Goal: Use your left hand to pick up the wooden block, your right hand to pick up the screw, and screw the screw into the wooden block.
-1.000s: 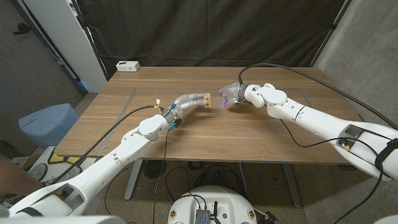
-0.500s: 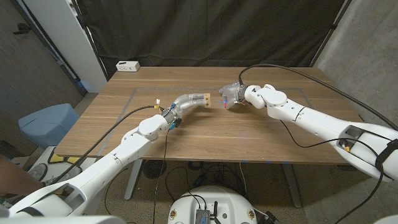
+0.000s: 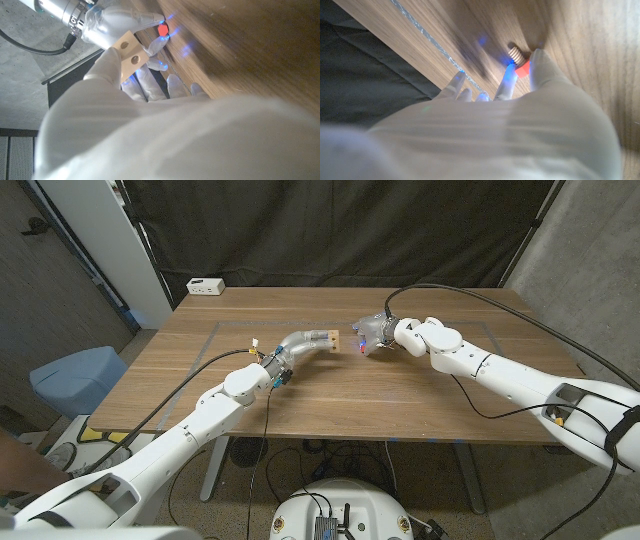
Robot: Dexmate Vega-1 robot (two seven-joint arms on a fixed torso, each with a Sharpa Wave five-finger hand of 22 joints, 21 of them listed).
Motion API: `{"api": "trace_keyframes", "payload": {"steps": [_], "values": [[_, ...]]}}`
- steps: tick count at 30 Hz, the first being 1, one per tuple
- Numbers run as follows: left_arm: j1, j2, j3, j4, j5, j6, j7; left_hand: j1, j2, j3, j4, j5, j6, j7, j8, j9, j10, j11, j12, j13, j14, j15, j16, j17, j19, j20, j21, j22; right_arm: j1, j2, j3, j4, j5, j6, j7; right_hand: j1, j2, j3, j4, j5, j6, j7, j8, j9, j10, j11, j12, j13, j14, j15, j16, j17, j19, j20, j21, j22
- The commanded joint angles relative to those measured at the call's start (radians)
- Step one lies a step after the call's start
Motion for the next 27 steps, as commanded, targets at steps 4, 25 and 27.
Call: {"api": "trace_keyframes", "payload": {"steps": [4,25,27], "values": [[-0.009,-0.006,0.005,0.006,0.001,0.001,-0.005,-0.003,0.012,-0.001,0.001,0.006,0.013,-0.001,0.001,0.002,0.007,0.000,-0.002,0.006,0.003,-0.061,0.000,0.003,0.001,-0.001,0.001,0.004,-0.004,-0.001,0.003,0.012,0.007,0.009,-0.026,0.019,0.000,0.009,-0.001,0.008,0.022,0.002,0.018,0.010,0.016,0.000,0.008,0.003,0.017,-0.077,0.007,0.005,0.018,-0.057,0.003,0.001],[-0.003,-0.005,0.007,-0.007,0.005,0.012,0.007,-0.006,0.017,-0.004,0.002,0.007,0.013,-0.001,-0.001,0.003,0.009,0.000,-0.005,0.008,0.005,-0.060,0.001,0.003,0.001,0.000,0.001,0.004,-0.016,-0.008,0.010,-0.003,0.017,0.006,-0.030,0.026,0.002,0.013,0.001,0.006,0.051,0.016,0.047,0.025,0.034,0.000,0.008,0.003,0.032,-0.086,0.008,0.007,0.039,-0.071,0.002,0.000],[-0.002,-0.005,0.007,-0.007,0.004,0.010,0.005,-0.007,0.017,-0.005,0.002,0.007,0.014,-0.001,-0.001,0.003,0.009,0.000,-0.006,0.008,0.005,-0.061,0.001,0.003,0.001,0.000,0.001,0.004,-0.019,-0.010,0.012,-0.007,0.018,0.004,-0.031,0.027,0.002,0.013,0.001,0.006,0.053,0.015,0.050,0.027,0.035,0.000,0.008,0.003,0.034,-0.087,0.008,0.007,0.041,-0.072,0.002,0.000]]}}
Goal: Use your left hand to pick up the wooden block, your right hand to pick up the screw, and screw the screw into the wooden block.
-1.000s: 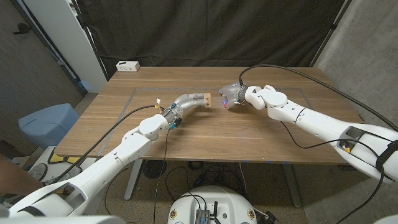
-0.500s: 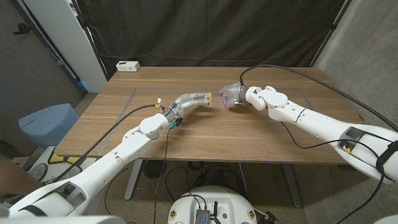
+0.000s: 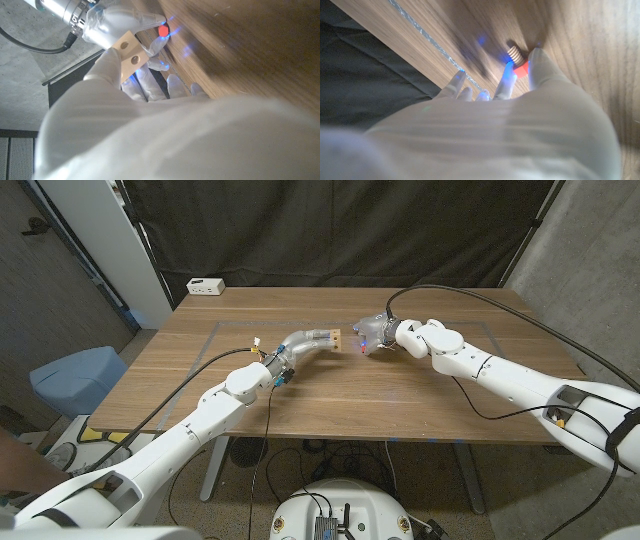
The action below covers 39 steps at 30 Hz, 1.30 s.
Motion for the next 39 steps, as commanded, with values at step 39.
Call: {"api": "trace_keyframes", "payload": {"steps": [39], "values": [[0.015,0.001,0.005,-0.018,0.014,-0.016,0.007,-0.004,0.016,-0.007,0.000,0.009,0.015,0.001,0.004,0.003,0.010,0.000,-0.011,0.005,0.005,-0.059,0.000,0.002,0.002,0.000,0.001,0.005,-0.078,-0.064,0.087,-0.190,0.004,-0.084,0.040,0.014,0.002,0.011,0.005,0.001,0.030,0.006,0.048,0.030,0.039,0.009,0.006,0.003,0.030,-0.099,0.003,0.005,0.032,-0.078,-0.004,0.002]]}}
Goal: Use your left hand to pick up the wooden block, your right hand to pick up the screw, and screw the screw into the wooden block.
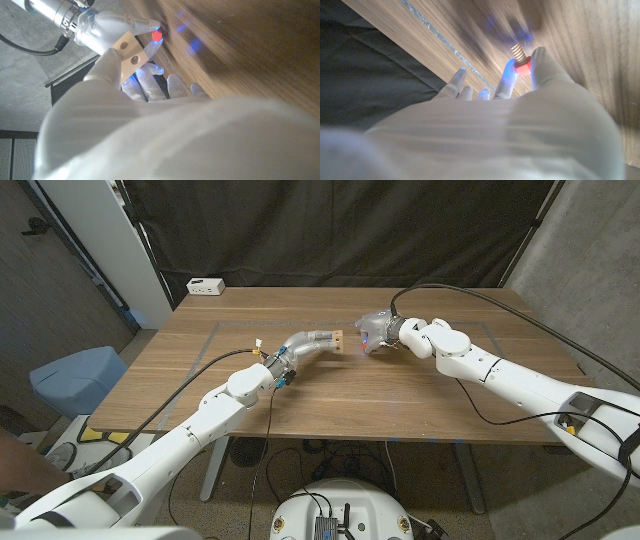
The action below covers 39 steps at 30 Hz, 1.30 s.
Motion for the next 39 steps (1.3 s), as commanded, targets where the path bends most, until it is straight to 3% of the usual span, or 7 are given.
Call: {"api": "trace_keyframes", "payload": {"steps": [1,26,39], "values": [[0.005,0.001,0.001,-0.004,0.006,-0.005,0.004,0.004,0.008,-0.005,0.000,0.009,0.015,0.001,0.005,0.003,0.010,0.000,-0.001,0.006,0.006,-0.059,0.000,0.002,0.002,-0.001,0.001,0.005,-0.030,-0.019,0.035,-0.078,0.000,-0.047,0.034,0.005,0.001,0.004,0.005,0.001,0.007,0.001,0.008,0.006,0.007,0.004,0.005,0.003,0.007,-0.094,0.003,0.006,0.008,-0.081,-0.004,0.002],[0.018,0.004,0.003,-0.013,0.012,-0.025,0.000,0.003,0.009,-0.009,-0.002,0.009,0.015,0.001,0.002,0.003,0.011,0.000,-0.006,0.008,0.006,-0.059,-0.001,0.002,0.002,-0.002,0.001,0.005,-0.082,-0.059,0.121,-0.240,0.028,-0.139,0.124,-0.003,0.001,0.003,0.008,-0.002,0.010,0.008,0.024,0.017,0.017,0.008,0.003,0.003,0.010,-0.091,0.000,0.007,0.010,-0.078,-0.008,0.002],[0.012,-0.002,0.006,-0.010,0.024,-0.023,0.007,0.002,0.010,-0.011,-0.003,0.009,0.016,0.001,0.001,0.003,0.011,0.000,-0.009,0.009,0.004,-0.059,-0.001,0.002,0.002,-0.002,0.001,0.005,-0.123,-0.057,0.174,-0.276,0.103,-0.186,0.077,-0.009,0.001,0.003,0.010,-0.003,0.013,0.010,0.032,0.022,0.031,0.017,0.005,0.003,0.018,-0.089,0.002,0.008,0.017,-0.073,-0.007,0.002]]}}
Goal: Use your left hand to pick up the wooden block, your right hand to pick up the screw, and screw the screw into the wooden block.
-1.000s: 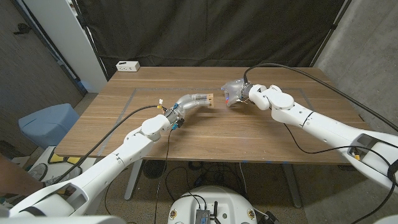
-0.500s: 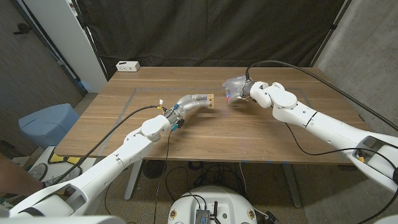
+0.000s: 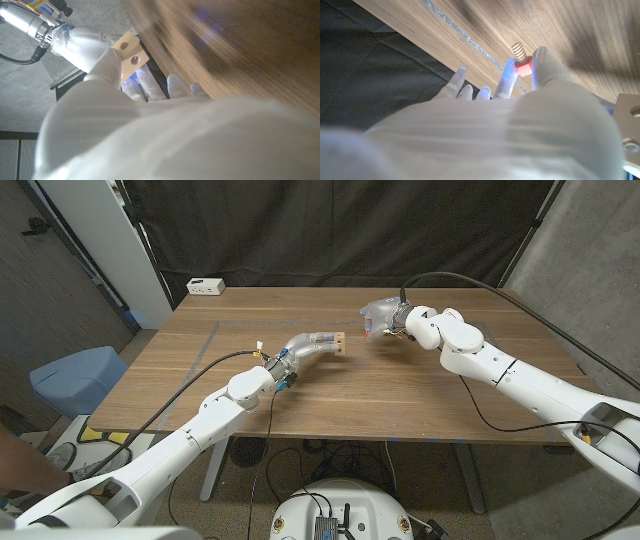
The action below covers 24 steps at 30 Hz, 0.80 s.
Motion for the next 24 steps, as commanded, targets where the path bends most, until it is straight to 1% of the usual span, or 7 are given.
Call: {"api": "trace_keyframes", "payload": {"steps": [1,5,10,13,15,18,24], "values": [[-0.005,-0.005,0.005,0.001,0.011,0.000,0.006,0.002,0.011,-0.006,0.002,0.004,0.016,0.001,0.003,0.003,0.011,0.000,-0.001,0.004,0.004,-0.059,-0.001,0.002,0.002,-0.002,0.001,0.005,-0.039,-0.005,0.051,-0.048,0.066,-0.049,-0.033,-0.009,0.001,-0.001,0.006,-0.003,0.008,0.005,0.007,0.004,0.008,0.004,0.005,0.003,0.010,-0.090,0.002,0.003,0.010,-0.065,-0.002,0.002],[-0.013,-0.005,0.010,-0.002,0.027,0.007,0.012,0.002,0.011,-0.007,0.002,0.004,0.016,0.001,0.003,0.003,0.011,0.000,-0.001,0.004,0.005,-0.059,-0.001,0.002,0.001,-0.002,0.001,0.005,-0.052,-0.008,0.066,-0.066,0.089,-0.067,-0.049,-0.012,0.000,-0.002,0.007,-0.003,0.010,0.007,0.010,0.005,0.011,0.010,0.004,0.003,0.012,-0.089,0.003,0.003,0.010,-0.064,-0.002,0.002],[-0.021,-0.012,0.013,0.006,0.039,-0.003,0.016,0.001,0.011,-0.007,0.001,0.004,0.015,0.000,0.003,0.003,0.010,0.000,-0.002,0.004,0.005,-0.060,-0.001,0.002,0.001,-0.002,0.000,0.005,-0.068,-0.010,0.083,-0.087,0.119,-0.097,-0.068,-0.015,-0.002,-0.003,0.007,-0.004,0.011,0.009,0.012,0.006,0.013,0.011,0.004,0.003,0.014,-0.088,0.003,0.003,0.012,-0.062,-0.003,0.002],[-0.025,-0.016,0.015,0.002,0.046,0.008,0.028,0.001,0.011,-0.008,0.001,0.004,0.015,0.000,0.002,0.003,0.010,0.000,-0.003,0.004,0.004,-0.059,-0.001,0.002,0.001,-0.002,0.000,0.005,-0.088,-0.005,0.106,-0.099,0.153,-0.115,-0.101,-0.016,-0.001,-0.003,0.008,-0.004,0.014,0.010,0.014,0.007,0.015,0.009,0.004,0.003,0.016,-0.087,0.003,0.004,0.013,-0.060,-0.003,0.002],[-0.030,-0.019,0.018,0.009,0.052,-0.001,0.025,0.001,0.011,-0.008,0.001,0.004,0.015,0.000,0.002,0.003,0.010,0.000,-0.003,0.005,0.003,-0.058,-0.002,0.002,0.001,-0.002,0.000,0.005,-0.094,-0.006,0.112,-0.106,0.167,-0.126,-0.113,-0.017,0.000,-0.003,0.008,-0.004,0.016,0.012,0.016,0.007,0.018,0.010,0.004,0.003,0.018,-0.084,0.004,0.004,0.014,-0.059,-0.003,0.002],[-0.033,-0.023,0.020,0.012,0.061,-0.003,0.033,0.001,0.011,-0.008,0.001,0.004,0.015,0.001,0.002,0.003,0.010,0.000,-0.004,0.005,0.003,-0.059,-0.002,0.002,0.000,-0.001,0.000,0.005,-0.102,-0.008,0.119,-0.118,0.187,-0.140,-0.128,-0.018,-0.001,-0.003,0.008,-0.004,0.015,0.013,0.017,0.008,0.021,0.018,0.004,0.003,0.020,-0.083,0.004,0.004,0.015,-0.059,-0.003,0.002],[-0.037,-0.031,0.022,0.018,0.070,-0.010,0.041,0.000,0.011,-0.009,0.001,0.004,0.014,0.001,0.001,0.003,0.010,0.000,-0.005,0.005,0.003,-0.059,-0.002,0.002,0.001,-0.001,0.001,0.005,-0.120,-0.008,0.134,-0.142,0.220,-0.180,-0.164,-0.019,-0.002,-0.003,0.007,-0.005,0.014,0.014,0.019,0.009,0.023,0.018,0.004,0.003,0.021,-0.082,0.004,0.004,0.016,-0.057,-0.003,0.002]]}}
